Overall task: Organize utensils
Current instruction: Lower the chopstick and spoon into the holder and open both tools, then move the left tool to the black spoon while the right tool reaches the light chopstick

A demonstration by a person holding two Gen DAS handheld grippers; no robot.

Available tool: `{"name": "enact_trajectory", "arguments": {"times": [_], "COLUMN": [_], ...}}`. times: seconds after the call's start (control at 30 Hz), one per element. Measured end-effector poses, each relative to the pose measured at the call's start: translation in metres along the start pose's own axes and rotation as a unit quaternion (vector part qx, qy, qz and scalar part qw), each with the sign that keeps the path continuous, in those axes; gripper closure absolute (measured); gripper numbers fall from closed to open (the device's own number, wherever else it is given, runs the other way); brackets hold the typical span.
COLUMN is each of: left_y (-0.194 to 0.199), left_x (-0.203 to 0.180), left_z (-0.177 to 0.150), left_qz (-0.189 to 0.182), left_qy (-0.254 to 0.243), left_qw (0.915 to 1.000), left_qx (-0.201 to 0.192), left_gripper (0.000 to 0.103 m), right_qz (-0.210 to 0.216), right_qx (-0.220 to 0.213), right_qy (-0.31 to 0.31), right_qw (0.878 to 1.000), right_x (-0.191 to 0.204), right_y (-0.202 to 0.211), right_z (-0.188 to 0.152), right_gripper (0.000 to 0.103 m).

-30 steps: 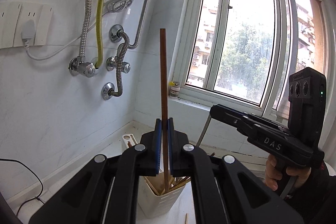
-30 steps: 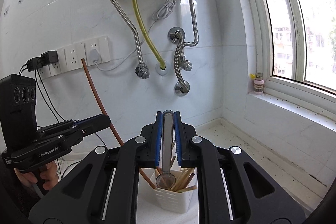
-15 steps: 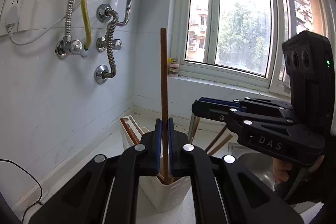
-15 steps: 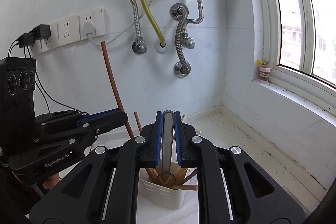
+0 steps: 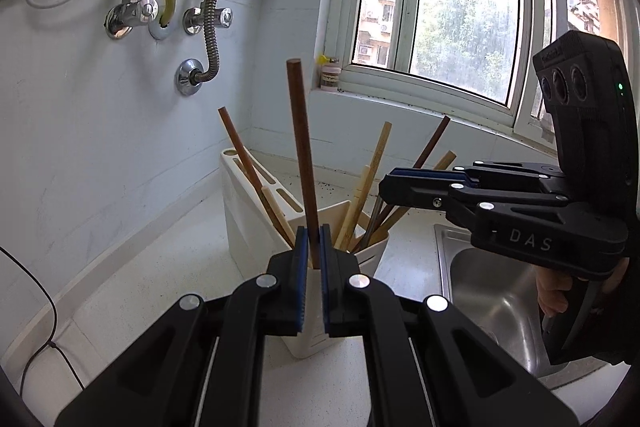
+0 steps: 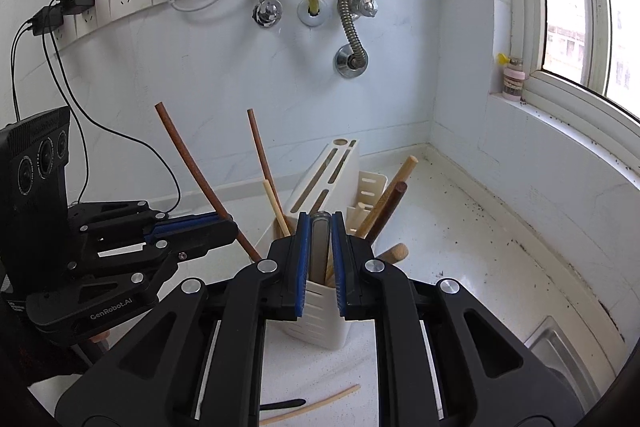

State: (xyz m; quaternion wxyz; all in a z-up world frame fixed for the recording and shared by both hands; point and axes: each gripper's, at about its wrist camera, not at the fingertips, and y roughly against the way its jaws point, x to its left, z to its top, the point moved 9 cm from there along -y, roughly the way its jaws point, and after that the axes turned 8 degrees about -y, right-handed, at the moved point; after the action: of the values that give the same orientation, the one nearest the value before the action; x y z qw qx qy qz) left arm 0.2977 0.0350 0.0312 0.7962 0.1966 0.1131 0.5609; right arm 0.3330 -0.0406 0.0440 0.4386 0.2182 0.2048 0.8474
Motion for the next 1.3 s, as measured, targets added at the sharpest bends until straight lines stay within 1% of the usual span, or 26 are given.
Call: {"name": "enact_trajectory", "arguments": {"times": [0.2, 0.33, 0.43, 0.7, 0.77, 0.8, 0.83, 0.9, 0.97, 1.0, 1.03, 1.07, 1.1, 1.17, 1.23, 1.3], "left_y": [-0.005, -0.008, -0.006, 0.0, 0.004, 0.006, 0.009, 0.016, 0.025, 0.029, 0.032, 0.035, 0.037, 0.039, 0.038, 0.035], "left_x": [-0.003, -0.003, -0.002, 0.005, 0.005, 0.004, 0.004, 0.003, 0.001, -0.001, -0.002, -0.004, -0.007, -0.017, -0.029, -0.04], "left_z": [-0.002, -0.004, -0.006, -0.006, -0.006, -0.006, -0.007, -0.009, -0.012, -0.014, -0.016, -0.019, -0.021, -0.029, -0.039, -0.05], "left_qz": [0.004, 0.005, 0.004, 0.009, 0.008, 0.009, 0.008, 0.011, -0.006, -0.013, -0.013, -0.016, -0.027, -0.044, -0.058, -0.071], "left_qy": [-0.011, -0.009, -0.006, 0.009, 0.01, 0.007, 0.005, -0.006, -0.012, -0.016, -0.02, -0.022, -0.024, -0.035, -0.053, -0.06], "left_qw": [0.9998, 0.9996, 0.9997, 0.9998, 0.9998, 0.9998, 0.9999, 0.9998, 0.9998, 0.9996, 0.9995, 0.9993, 0.999, 0.9979, 0.9959, 0.9939], "left_qx": [0.015, 0.025, 0.022, 0.018, 0.016, 0.014, 0.013, 0.018, 0.016, 0.019, 0.022, 0.024, 0.026, 0.033, 0.045, 0.059], "left_gripper": [0.097, 0.097, 0.097, 0.097, 0.095, 0.091, 0.09, 0.09, 0.089, 0.085, 0.082, 0.082, 0.081, 0.081, 0.081, 0.081], "right_qz": [-0.006, -0.012, -0.017, -0.012, -0.008, -0.003, 0.001, 0.006, 0.014, 0.02, 0.027, 0.032, 0.035, 0.036, 0.027, 0.011], "right_qx": [0.011, 0.022, 0.026, 0.038, 0.039, 0.038, 0.037, 0.031, 0.022, 0.016, 0.01, 0.005, 0.003, 0.009, 0.022, 0.041], "right_qy": [0.001, -0.001, 0.0, -0.016, -0.023, -0.027, -0.028, -0.029, -0.036, -0.041, -0.047, -0.055, -0.064, -0.087, -0.109, -0.132], "right_qw": [1.0, 1.0, 1.0, 0.999, 0.999, 0.999, 0.999, 0.999, 0.999, 0.999, 0.998, 0.998, 0.997, 0.995, 0.993, 0.99], "right_x": [0.0, -0.001, -0.003, -0.01, -0.01, -0.01, -0.009, -0.009, -0.01, -0.01, -0.011, -0.012, -0.015, -0.022, -0.031, -0.041], "right_y": [-0.003, -0.007, -0.008, -0.013, -0.013, -0.012, -0.01, -0.005, 0.003, 0.008, 0.014, 0.019, 0.023, 0.026, 0.025, 0.019], "right_z": [-0.006, -0.008, -0.009, -0.012, -0.013, -0.014, -0.014, -0.014, -0.014, -0.014, -0.015, -0.016, -0.018, -0.027, -0.04, -0.057], "right_gripper": [0.092, 0.092, 0.092, 0.092, 0.092, 0.091, 0.091, 0.091, 0.091, 0.091, 0.091, 0.091, 0.09, 0.09, 0.089, 0.078]}}
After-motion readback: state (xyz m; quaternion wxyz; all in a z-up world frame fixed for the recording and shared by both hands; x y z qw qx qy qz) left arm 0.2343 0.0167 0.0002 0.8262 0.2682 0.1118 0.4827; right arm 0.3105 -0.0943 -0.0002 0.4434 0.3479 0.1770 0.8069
